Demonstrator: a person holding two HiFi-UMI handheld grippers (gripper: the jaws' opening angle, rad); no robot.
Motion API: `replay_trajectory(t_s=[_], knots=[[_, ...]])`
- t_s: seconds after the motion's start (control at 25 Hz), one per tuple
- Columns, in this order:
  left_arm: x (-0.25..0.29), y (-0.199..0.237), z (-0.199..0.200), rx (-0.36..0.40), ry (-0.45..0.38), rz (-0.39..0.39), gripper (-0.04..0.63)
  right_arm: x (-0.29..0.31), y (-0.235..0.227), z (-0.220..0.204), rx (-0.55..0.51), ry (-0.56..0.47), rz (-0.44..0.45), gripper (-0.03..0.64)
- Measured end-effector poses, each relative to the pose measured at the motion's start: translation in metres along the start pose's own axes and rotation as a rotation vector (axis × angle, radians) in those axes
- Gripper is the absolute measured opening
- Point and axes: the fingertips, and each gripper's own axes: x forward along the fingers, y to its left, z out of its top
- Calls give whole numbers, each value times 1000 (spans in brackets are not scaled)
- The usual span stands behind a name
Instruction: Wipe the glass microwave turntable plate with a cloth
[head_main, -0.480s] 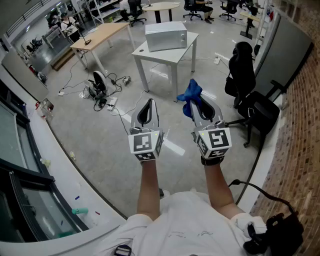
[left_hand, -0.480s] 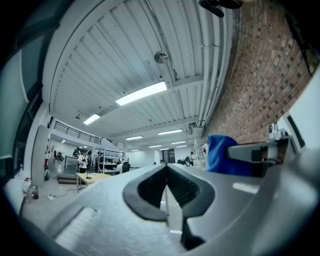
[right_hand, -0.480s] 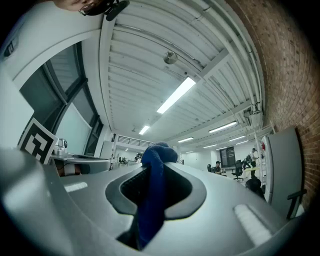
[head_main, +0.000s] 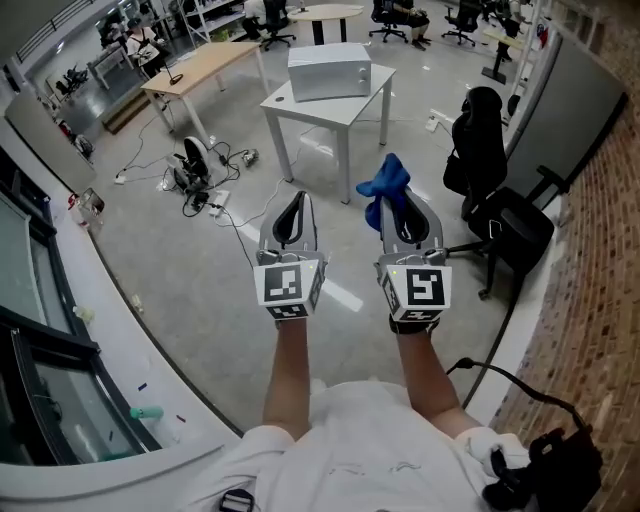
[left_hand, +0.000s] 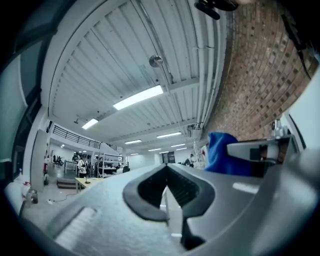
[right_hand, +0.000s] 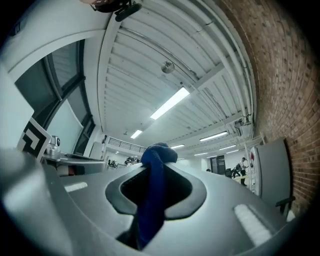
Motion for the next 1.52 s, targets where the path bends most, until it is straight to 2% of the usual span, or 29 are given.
replay_trajectory(t_s=[0.08, 0.2, 0.36, 0.52, 0.68, 0.84, 0.96, 1.04, 1.16, 1.52], knots=[[0, -6, 1, 4, 0, 8, 2, -2, -4, -3, 31, 20, 16, 69], [2, -21, 1, -3, -8, 4, 2, -5, -6, -19, 69, 105, 79, 69], [8, -45, -6, -7, 13, -8, 2, -15, -11, -34, 86, 177, 131, 69], [9, -69, -19, -41, 56, -35, 2, -26, -35, -43, 82, 192, 105, 65], [14, -79, -35, -66, 92, -44, 2, -28, -62, -60, 94, 239, 9, 63], [34, -74, -46, -54, 94, -27, 2, -16, -72, -75, 117, 243, 12, 63], [60, -72, -65, -34, 86, -40, 2, 6, -68, -87, 68, 261, 82, 63], [81, -68, -88, -29, 118, -44, 2, 27, -61, -98, 27, 283, 142, 63], [118, -53, -110, -57, 135, -37, 2, 62, -65, -118, 21, 316, 138, 64], [226, 28, -92, -54, 45, -12, 2, 198, -61, -130, -12, 315, 160, 64]])
